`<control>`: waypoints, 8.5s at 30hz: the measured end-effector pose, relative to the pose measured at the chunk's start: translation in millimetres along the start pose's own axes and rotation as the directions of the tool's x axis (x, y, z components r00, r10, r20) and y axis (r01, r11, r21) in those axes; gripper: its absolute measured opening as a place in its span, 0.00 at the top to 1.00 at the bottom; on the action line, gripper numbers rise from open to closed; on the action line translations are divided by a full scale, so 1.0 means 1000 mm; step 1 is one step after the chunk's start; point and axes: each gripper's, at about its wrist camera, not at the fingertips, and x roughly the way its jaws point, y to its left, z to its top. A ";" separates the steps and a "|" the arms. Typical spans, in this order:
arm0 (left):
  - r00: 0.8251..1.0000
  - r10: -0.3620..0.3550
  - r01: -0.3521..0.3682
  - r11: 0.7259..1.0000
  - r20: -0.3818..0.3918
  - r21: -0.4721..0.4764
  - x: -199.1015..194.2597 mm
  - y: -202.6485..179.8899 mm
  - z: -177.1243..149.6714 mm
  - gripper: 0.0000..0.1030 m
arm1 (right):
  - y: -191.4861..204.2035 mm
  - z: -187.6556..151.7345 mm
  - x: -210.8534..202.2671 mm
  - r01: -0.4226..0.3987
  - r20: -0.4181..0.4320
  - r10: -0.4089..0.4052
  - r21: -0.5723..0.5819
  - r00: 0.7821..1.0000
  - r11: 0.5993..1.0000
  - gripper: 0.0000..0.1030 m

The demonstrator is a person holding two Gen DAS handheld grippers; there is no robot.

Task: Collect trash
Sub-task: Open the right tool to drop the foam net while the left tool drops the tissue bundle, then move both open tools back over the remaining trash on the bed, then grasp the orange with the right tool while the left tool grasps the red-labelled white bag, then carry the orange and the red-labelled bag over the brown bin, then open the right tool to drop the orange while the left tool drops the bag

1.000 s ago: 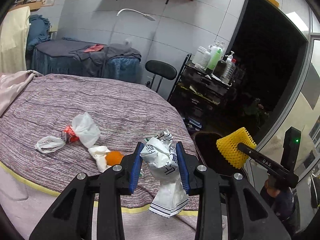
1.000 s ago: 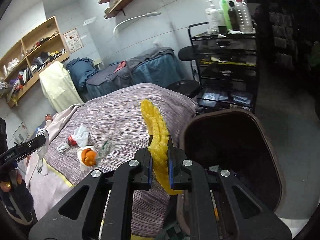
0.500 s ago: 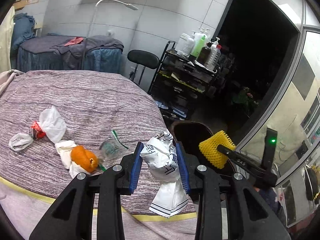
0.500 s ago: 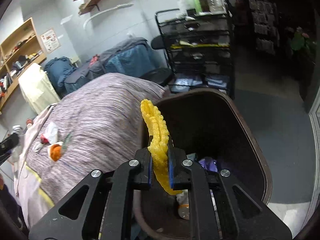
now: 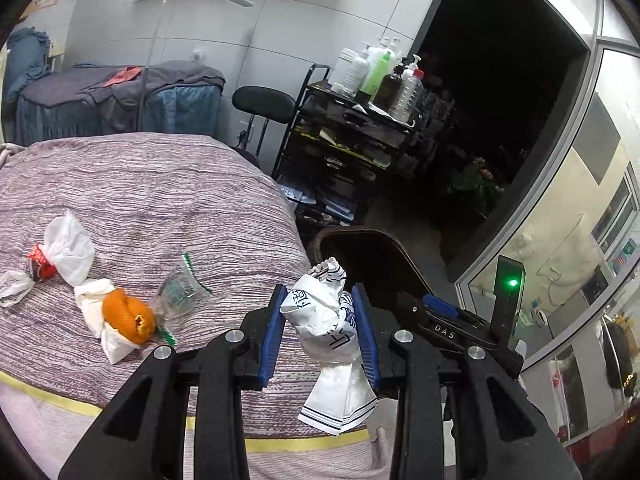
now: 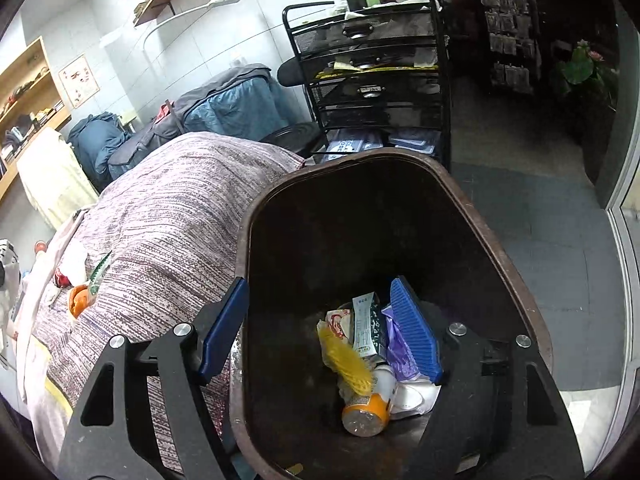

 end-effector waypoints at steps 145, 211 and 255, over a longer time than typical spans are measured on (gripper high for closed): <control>0.864 0.500 -0.498 0.866 -0.066 0.043 -0.032 0.206 -0.003 0.08 | 0.311 -0.007 0.065 -0.410 -0.347 0.273 -0.425 0.897 0.807 0.66; 0.962 0.268 -0.271 0.959 0.046 0.089 -0.056 0.053 -0.003 0.77 | 0.084 0.007 -0.057 -0.210 0.042 0.212 -0.053 0.976 0.976 0.66; 0.981 -0.059 0.097 0.975 -0.183 0.202 0.066 -0.093 -0.009 0.77 | -0.046 -0.010 -0.038 0.110 0.050 -0.116 0.109 0.992 0.988 0.41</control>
